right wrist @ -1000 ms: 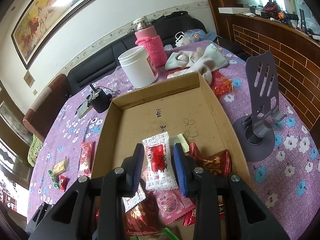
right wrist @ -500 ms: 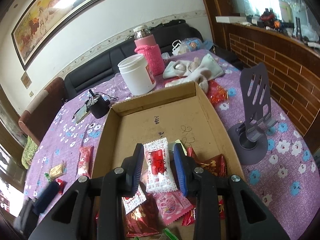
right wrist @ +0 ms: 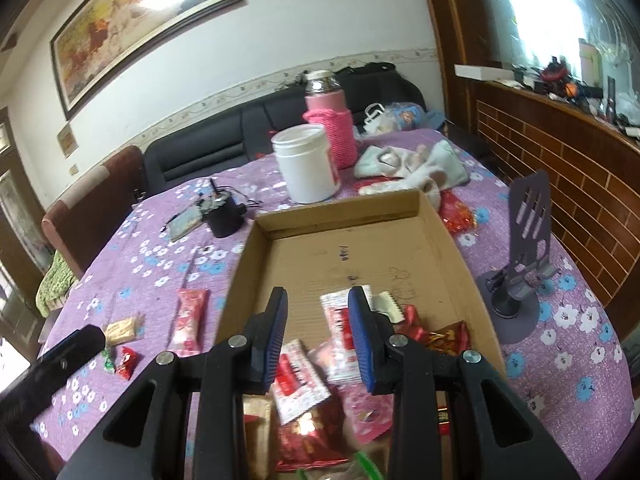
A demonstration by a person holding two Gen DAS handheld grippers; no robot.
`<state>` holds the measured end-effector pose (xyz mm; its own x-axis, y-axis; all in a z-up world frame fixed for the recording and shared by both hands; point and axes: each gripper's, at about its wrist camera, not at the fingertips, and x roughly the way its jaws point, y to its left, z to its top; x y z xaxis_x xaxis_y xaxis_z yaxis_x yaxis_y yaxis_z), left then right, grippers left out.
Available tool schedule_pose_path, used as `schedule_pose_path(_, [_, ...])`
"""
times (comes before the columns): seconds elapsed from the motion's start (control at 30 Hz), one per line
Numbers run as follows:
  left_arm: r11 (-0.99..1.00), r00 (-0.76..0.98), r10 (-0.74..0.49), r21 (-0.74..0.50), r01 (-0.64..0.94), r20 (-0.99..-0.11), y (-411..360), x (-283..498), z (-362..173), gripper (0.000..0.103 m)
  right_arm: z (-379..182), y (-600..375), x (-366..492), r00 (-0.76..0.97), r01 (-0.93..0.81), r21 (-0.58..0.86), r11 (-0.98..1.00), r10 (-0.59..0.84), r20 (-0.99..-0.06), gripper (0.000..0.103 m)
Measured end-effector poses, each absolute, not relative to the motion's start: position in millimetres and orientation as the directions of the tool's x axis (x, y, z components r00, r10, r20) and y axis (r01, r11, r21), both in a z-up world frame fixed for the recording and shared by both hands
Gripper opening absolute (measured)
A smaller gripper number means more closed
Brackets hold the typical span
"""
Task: Organize snacks
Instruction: 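Move both open tools back toward the remaining candies on the cloth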
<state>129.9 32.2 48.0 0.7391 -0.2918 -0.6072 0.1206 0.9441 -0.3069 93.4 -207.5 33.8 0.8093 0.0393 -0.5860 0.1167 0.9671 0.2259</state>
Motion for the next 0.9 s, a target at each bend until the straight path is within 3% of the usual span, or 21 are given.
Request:
schedule_pose_path(0.2, [0.948,0.689,-0.146,-0.3,-0.108,-0.71,110.1,150.5,23.2,0.07,35.0,-183.3,89.0,0.814,0.06,0.203,0.977,0.07,-0.576,0.032])
schedule_pose_path(0.3, [0.918,0.638,-0.144,-0.344,-0.2,-0.756,143.2,165.6,1.9,0.069,34.0,-173.5,87.9,0.81,0.033,0.198,0.98,0.09,-0.579,0.032])
schedule_pose_path(0.5, [0.919,0.596,-0.116,-0.313,-0.239,-0.795,152.5,186.1,-21.3,0.068,33.2,-166.6,87.2,0.805,0.008,0.197,0.98,0.11,-0.583,0.032])
schedule_pose_path(0.6, [0.933,0.597,-0.071,-0.264,-0.243,-0.799,149.5,192.9,-27.6,0.055,32.4,-165.8,87.5,0.804,0.007,0.195,0.981,0.111,-0.585,0.032])
schedule_pose_path(0.67, [0.935,0.595,-0.06,-0.254,-0.248,-0.802,151.0,195.3,-33.0,0.039,32.0,-164.8,87.1,0.802,0.004,0.198,0.98,0.115,-0.586,0.032])
schedule_pose_path(0.9, [0.956,0.603,-0.007,-0.182,-0.23,-0.798,155.2,195.4,-38.4,0.023,34.8,-146.2,82.7,0.807,-0.071,0.21,0.975,0.18,-0.562,0.032])
